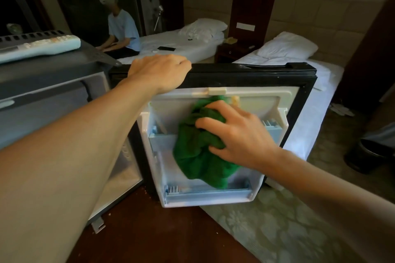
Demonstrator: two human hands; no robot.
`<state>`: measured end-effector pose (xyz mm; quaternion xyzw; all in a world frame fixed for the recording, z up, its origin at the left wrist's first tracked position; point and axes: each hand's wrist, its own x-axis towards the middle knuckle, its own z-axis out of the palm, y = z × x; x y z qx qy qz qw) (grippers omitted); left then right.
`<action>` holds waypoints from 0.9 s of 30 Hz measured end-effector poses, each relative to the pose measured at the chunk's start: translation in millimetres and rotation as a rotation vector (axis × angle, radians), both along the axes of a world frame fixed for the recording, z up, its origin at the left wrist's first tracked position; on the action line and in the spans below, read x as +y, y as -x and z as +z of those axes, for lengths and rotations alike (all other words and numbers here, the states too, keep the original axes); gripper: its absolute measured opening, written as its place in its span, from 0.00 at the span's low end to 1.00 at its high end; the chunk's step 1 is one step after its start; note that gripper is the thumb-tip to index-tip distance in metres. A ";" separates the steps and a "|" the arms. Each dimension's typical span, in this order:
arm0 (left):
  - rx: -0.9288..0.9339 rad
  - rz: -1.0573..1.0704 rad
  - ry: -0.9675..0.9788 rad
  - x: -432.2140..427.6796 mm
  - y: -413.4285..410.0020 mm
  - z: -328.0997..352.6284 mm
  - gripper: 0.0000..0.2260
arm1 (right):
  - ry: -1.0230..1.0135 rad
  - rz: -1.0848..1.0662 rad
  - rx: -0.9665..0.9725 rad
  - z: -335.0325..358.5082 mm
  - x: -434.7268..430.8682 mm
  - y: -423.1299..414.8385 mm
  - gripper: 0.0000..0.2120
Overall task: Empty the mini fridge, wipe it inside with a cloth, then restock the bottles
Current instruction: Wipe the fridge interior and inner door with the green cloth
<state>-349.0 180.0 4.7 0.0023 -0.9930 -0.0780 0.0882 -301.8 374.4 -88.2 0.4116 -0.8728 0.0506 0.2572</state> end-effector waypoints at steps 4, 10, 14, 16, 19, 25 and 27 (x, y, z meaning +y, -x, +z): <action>0.011 0.016 0.041 3.7 0.7 -0.9 0.19 | -0.018 0.065 -0.027 -1.7 -73.6 -2.2 0.27; 0.011 0.037 0.035 2.8 1.5 -2.3 0.21 | -0.033 0.043 -0.033 -2.3 -64.4 -5.1 0.27; -0.013 -0.019 0.020 -0.4 4.9 -1.0 0.19 | -0.094 -0.066 -0.013 2.6 -11.9 -3.3 0.24; -0.018 -0.040 0.031 -0.7 6.6 -0.4 0.19 | -0.083 -0.155 0.010 4.4 25.5 -2.4 0.24; -0.005 -0.025 0.052 -2.0 9.8 -2.2 0.20 | -0.021 -0.295 0.021 6.4 70.4 -0.6 0.24; 0.045 -0.005 0.083 0.7 8.2 -7.9 0.21 | 0.296 -0.468 -0.048 -9.5 41.4 -3.1 0.22; 0.067 -0.009 0.101 2.2 8.1 -8.7 0.20 | 0.373 -0.449 -0.069 -13.0 23.9 -3.8 0.21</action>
